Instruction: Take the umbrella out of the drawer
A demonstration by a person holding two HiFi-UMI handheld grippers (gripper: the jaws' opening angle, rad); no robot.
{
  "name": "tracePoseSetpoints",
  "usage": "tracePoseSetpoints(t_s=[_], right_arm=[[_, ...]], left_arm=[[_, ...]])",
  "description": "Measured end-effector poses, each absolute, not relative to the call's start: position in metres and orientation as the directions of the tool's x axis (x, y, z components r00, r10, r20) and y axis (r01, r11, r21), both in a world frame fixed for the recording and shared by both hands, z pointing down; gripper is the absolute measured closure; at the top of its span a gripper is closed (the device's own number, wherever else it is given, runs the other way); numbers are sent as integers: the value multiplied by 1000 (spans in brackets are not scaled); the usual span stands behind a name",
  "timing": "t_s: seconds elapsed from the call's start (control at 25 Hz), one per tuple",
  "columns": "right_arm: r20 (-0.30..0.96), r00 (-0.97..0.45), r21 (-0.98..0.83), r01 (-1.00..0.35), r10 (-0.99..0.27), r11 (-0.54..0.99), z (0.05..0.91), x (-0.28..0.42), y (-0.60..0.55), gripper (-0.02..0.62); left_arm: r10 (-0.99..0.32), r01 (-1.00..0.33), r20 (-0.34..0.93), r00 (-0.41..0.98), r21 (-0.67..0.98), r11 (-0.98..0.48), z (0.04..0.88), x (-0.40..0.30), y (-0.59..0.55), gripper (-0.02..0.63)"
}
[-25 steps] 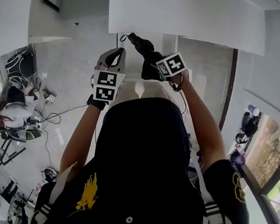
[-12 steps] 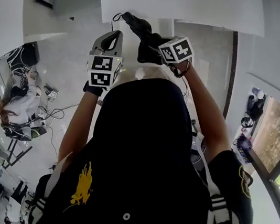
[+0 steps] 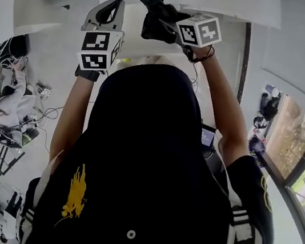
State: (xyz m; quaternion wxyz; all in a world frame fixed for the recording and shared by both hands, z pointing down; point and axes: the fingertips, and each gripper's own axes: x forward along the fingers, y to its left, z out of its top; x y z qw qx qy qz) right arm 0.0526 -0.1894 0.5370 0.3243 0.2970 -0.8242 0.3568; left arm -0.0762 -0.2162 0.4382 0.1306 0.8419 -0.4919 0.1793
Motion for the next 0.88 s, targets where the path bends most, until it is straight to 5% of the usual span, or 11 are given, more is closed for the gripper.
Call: tracePoseSetpoints(t_s=[0.88], right_arm=[[558, -677, -387, -724, -480, 571, 462, 60, -212, 403]], left_arm=[[-814, -883, 384, 435, 4, -470, 412, -76, -218, 586]])
